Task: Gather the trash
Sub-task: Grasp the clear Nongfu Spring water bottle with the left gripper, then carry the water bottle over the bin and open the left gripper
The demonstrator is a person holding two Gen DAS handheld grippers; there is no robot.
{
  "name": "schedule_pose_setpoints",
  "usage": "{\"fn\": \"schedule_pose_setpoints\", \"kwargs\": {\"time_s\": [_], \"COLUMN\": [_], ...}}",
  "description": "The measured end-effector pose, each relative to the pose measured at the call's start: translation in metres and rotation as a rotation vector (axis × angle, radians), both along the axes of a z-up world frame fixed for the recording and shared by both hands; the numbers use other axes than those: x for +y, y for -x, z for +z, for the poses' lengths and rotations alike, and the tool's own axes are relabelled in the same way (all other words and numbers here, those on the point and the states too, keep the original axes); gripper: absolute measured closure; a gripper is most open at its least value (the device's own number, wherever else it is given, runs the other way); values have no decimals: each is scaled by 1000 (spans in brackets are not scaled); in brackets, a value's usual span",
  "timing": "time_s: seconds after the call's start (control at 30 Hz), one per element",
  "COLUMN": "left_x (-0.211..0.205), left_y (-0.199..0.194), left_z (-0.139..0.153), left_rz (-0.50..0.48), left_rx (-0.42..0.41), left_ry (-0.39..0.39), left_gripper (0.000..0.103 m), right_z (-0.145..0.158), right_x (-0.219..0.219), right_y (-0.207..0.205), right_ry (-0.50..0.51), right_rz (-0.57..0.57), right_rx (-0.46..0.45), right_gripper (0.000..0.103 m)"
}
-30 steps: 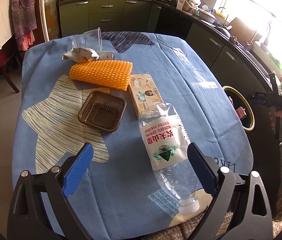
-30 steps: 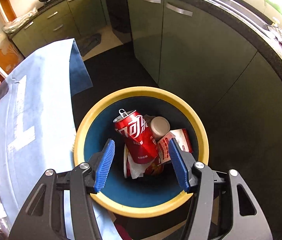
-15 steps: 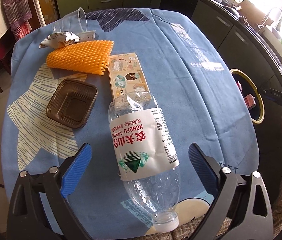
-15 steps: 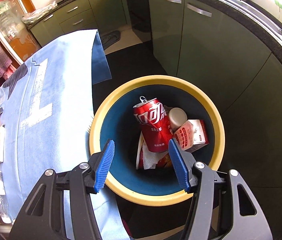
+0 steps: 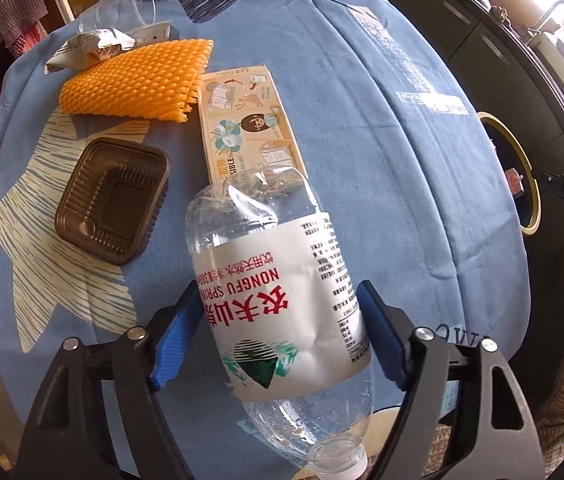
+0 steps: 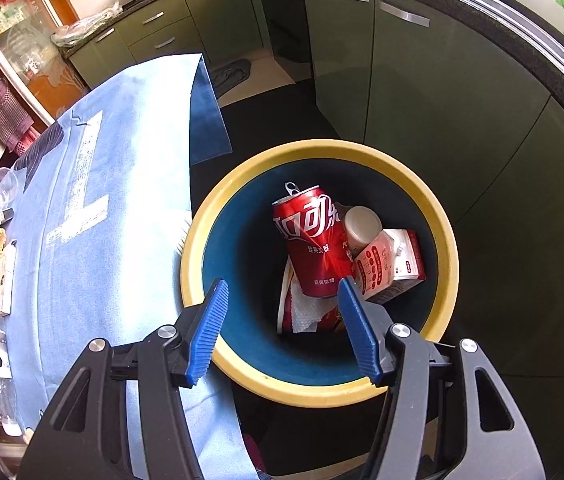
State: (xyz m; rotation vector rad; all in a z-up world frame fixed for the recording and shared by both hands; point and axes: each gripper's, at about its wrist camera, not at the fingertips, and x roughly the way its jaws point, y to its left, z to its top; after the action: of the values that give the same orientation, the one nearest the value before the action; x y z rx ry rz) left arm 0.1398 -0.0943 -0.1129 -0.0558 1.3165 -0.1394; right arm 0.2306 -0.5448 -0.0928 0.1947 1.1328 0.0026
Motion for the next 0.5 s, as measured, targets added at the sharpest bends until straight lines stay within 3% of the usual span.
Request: {"fn": "schedule_pose_setpoints", "kwargs": {"time_s": [0.2,0.5], "left_x": [-5,-19], "left_y": [-3,-6], "left_z": [6,42], "left_rz": [-66,-170], "left_rx": [-24,-71], "left_ry": [-29,-42], "left_gripper": [35,39], "right_z": [-2,-2], "right_x": [2,5], "right_y": [1,5], "right_ry": [-9,-18], "right_rz": [12,16], "right_rx": [7,6], "right_gripper": [46,46]}}
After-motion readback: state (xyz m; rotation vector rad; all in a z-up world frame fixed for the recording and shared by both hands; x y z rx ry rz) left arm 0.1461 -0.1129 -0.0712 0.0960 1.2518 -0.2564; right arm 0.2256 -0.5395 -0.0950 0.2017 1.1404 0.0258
